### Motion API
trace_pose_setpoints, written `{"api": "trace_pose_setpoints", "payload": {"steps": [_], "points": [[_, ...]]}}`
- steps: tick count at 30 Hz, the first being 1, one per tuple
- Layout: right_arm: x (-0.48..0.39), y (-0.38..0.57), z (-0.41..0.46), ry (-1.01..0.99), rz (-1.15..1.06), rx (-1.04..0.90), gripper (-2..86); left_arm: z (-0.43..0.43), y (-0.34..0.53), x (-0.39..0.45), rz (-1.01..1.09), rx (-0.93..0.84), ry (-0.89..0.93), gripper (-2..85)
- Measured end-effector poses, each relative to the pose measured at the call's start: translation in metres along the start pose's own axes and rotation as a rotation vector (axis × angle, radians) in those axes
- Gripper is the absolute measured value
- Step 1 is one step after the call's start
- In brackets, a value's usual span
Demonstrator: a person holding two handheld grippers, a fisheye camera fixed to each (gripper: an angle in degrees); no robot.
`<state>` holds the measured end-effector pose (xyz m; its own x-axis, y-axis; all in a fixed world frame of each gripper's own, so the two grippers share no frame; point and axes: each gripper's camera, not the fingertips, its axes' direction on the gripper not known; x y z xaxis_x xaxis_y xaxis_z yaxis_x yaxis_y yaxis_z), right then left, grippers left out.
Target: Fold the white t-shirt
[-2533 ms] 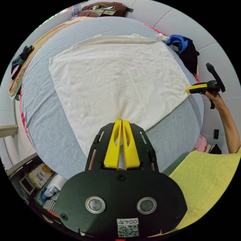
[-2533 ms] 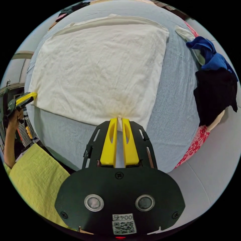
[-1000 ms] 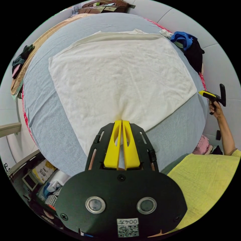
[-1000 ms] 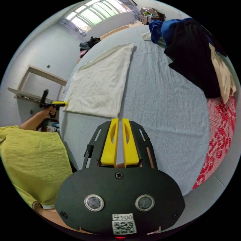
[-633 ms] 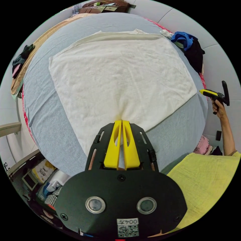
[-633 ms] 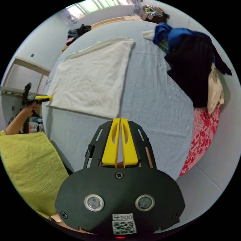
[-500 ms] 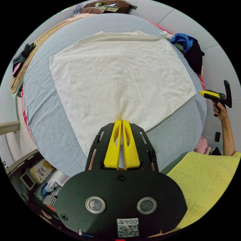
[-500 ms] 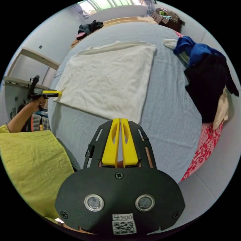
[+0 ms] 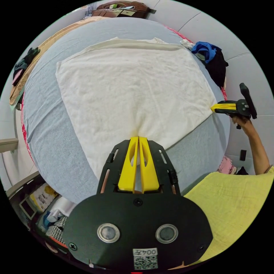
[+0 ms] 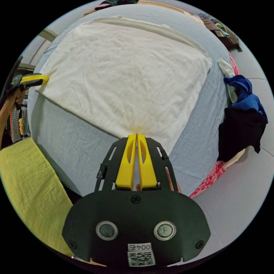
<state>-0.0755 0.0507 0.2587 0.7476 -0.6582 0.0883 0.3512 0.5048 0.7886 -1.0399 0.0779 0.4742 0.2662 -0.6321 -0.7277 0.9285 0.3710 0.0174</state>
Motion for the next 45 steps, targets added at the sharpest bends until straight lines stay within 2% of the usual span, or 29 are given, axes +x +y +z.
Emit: {"api": "trace_pose_setpoints", "payload": {"steps": [6, 13, 20, 24, 29, 33, 36, 39, 45], "points": [[-0.041, -0.017, 0.016, 0.116, -0.061, 0.028, -0.8, -0.011, 0.013, -0.016, 0.003, 0.029, 0.064, 0.2], [-0.074, -0.056, 0.036, 0.175, -0.111, -0.078, -0.8, -0.030, 0.019, -0.022, 0.033, 0.013, 0.089, 0.1], [-0.081, -0.084, 0.052, 0.116, -0.050, -0.125, -0.9, -0.091, -0.013, -0.013, 0.119, 0.187, 0.129, 0.1], [-0.083, -0.091, 0.059, 0.081, -0.036, -0.121, -0.8, -0.102, -0.062, -0.005, 0.196, 0.230, 0.070, 0.1], [-0.087, -0.107, 0.071, 0.063, 0.001, -0.153, -0.8, -0.095, -0.133, 0.002, 0.285, 0.208, 0.046, 0.1], [-0.089, -0.115, 0.078, 0.050, 0.024, -0.167, -0.8, -0.082, -0.187, -0.008, 0.262, 0.151, 0.051, 0.1], [-0.091, -0.119, 0.083, 0.046, 0.037, -0.164, -0.8, -0.085, -0.210, -0.015, 0.245, 0.151, -0.012, 0.1], [-0.092, -0.123, 0.087, 0.037, 0.049, -0.163, -0.8, -0.095, -0.220, -0.029, 0.203, 0.166, -0.088, 0.1], [-0.090, -0.128, 0.094, 0.005, 0.043, -0.150, -0.8, -0.143, -0.170, -0.054, 0.189, 0.282, 0.003, 0.1]]}}
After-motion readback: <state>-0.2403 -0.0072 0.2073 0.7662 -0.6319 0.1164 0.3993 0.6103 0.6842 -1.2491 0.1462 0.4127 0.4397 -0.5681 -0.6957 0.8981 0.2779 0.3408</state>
